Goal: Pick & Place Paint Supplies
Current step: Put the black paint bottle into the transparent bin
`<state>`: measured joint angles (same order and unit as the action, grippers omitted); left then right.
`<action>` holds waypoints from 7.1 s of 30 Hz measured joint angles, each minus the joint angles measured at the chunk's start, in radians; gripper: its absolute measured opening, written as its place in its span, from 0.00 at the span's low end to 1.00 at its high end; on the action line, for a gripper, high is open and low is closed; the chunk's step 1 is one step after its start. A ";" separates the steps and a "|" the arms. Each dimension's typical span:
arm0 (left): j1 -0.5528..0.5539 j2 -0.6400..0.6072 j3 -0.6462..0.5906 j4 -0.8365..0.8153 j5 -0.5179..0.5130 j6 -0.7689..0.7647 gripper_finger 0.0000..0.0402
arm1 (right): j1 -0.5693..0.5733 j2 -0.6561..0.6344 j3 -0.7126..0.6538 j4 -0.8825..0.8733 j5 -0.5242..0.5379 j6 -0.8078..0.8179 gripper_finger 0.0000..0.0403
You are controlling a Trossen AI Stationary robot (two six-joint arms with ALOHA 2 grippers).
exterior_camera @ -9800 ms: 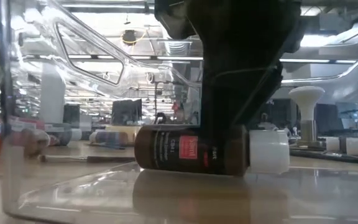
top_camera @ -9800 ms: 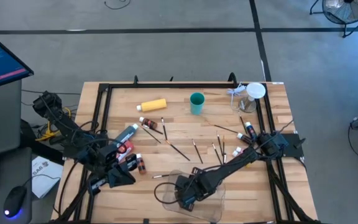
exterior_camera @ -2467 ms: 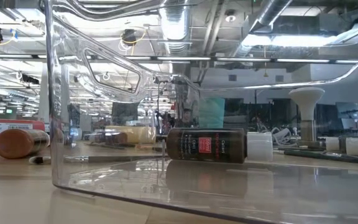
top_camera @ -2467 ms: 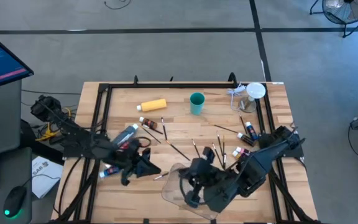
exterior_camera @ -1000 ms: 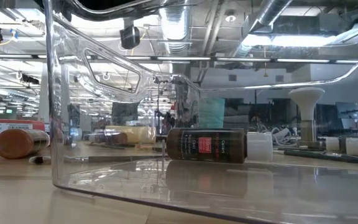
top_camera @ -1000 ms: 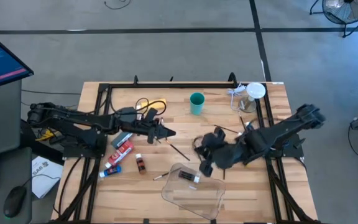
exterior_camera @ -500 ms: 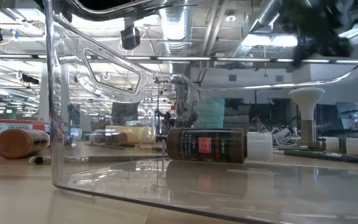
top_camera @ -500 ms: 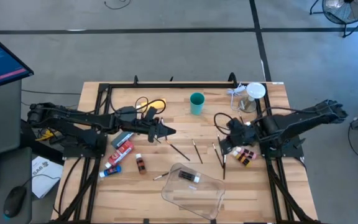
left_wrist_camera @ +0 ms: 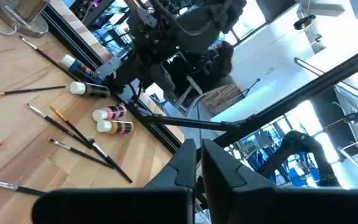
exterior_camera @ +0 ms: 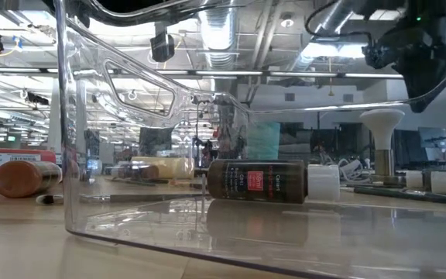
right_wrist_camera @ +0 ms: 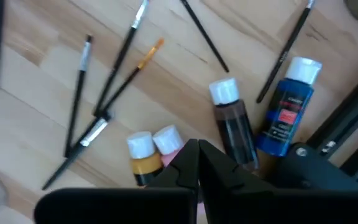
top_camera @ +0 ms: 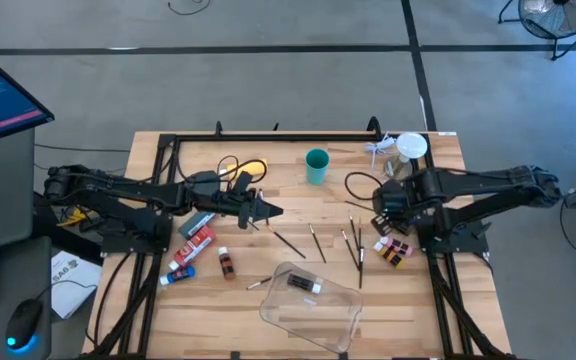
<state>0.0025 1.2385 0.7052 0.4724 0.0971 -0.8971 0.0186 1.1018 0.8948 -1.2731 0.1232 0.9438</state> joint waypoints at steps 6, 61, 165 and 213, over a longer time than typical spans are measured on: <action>0.000 0.000 0.000 -0.001 0.001 0.002 0.00 | -0.091 0.018 -0.107 0.039 -0.149 -0.111 0.14; -0.016 0.003 0.000 -0.001 0.009 0.010 0.00 | -0.131 0.291 -0.292 0.328 -0.150 -0.168 0.56; -0.525 0.003 -0.074 0.001 -0.136 -0.019 0.00 | 0.386 1.178 1.157 0.135 -0.168 -0.150 0.22; -0.529 0.003 -0.080 -0.003 -0.151 -0.026 0.00 | 0.375 1.220 1.078 0.205 -0.162 -0.186 0.28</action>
<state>-0.5266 1.2415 0.6247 0.4690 -0.0535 -0.9230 0.3939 2.3223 1.9725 -1.0676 -0.0387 0.7581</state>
